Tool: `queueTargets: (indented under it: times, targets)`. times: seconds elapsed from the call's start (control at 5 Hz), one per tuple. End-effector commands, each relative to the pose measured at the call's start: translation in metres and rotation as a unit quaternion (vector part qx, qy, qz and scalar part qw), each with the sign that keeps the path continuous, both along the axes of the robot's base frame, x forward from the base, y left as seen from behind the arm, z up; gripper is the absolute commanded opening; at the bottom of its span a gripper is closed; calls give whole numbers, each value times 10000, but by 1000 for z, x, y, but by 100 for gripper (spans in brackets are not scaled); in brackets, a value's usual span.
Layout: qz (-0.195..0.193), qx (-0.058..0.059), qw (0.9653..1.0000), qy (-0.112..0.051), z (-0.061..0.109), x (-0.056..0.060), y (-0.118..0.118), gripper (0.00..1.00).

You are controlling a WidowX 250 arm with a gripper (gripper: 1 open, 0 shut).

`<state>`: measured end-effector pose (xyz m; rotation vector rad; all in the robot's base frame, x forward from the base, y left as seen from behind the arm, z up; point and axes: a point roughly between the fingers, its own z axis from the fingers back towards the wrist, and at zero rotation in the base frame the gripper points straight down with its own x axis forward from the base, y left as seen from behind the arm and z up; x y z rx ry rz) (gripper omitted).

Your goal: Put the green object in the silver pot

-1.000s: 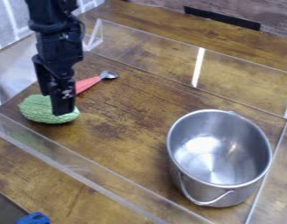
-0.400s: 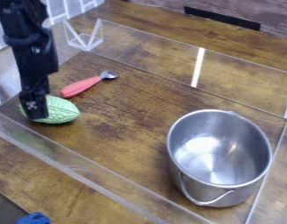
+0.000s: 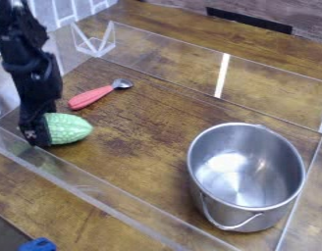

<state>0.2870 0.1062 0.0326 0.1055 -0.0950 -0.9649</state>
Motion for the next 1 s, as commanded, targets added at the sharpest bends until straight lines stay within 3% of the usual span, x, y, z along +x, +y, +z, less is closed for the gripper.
queueTargets:
  times: [0.0,0.4,0.8]
  targets:
    - [90,-1,9997,-213,1,2,11,100]
    - [195,-195,9987,-426,0,3,18,100]
    - [213,-467,9975,-489,1,4,23,100]
